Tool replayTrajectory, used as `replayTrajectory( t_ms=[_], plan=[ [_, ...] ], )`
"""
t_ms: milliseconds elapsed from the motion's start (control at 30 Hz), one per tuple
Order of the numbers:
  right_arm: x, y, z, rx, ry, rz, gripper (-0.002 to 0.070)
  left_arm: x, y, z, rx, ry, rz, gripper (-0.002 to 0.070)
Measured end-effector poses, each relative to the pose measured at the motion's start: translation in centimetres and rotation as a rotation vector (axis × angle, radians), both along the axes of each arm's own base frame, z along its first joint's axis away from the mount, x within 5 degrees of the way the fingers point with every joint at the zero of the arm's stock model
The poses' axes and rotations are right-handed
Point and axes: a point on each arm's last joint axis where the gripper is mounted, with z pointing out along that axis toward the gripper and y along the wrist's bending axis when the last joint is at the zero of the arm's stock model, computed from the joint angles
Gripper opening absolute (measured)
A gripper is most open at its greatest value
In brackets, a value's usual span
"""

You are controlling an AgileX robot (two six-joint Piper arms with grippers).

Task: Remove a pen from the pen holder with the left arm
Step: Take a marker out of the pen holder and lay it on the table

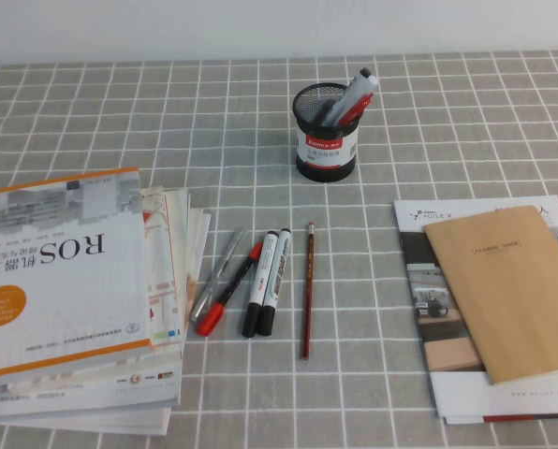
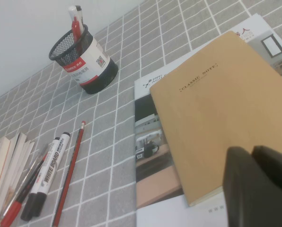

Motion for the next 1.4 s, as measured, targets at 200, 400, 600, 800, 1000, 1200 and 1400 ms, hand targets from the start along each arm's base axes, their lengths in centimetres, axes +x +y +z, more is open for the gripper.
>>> replayTrajectory(
  t_ms=[200,400,600,800,1000,1200,1400],
  plan=[
    [0.00,0.00,0.00,0.000,0.000,0.000,-0.0013,0.00,0.02,0.00,0.007,0.000,0.001,-0.0003],
    [0.00,0.00,0.00,0.000,0.000,0.000,-0.0013,0.00,0.02,0.00,0.007,0.000,0.001,-0.0003],
    [0.00,0.00,0.00,0.000,0.000,0.000,-0.0013,0.00,0.04,0.00,0.013,-0.001,0.000,-0.0003],
    [0.00,0.00,0.00,0.000,0.000,0.000,-0.0013,0.00,0.04,0.00,0.013,-0.001,0.000,-0.0003],
    [0.00,0.00,0.00,0.000,0.000,0.000,-0.0013,0.00,0.04,0.00,0.014,-0.001,0.000,-0.0003],
    [0.00,0.00,0.00,0.000,0.000,0.000,-0.0013,0.00,0.06,0.00,0.019,-0.001,0.001,-0.0003],
    [0.00,0.00,0.00,0.000,0.000,0.000,-0.0013,0.03,0.14,0.01,0.043,-0.007,0.002,-0.0003]
  ],
)
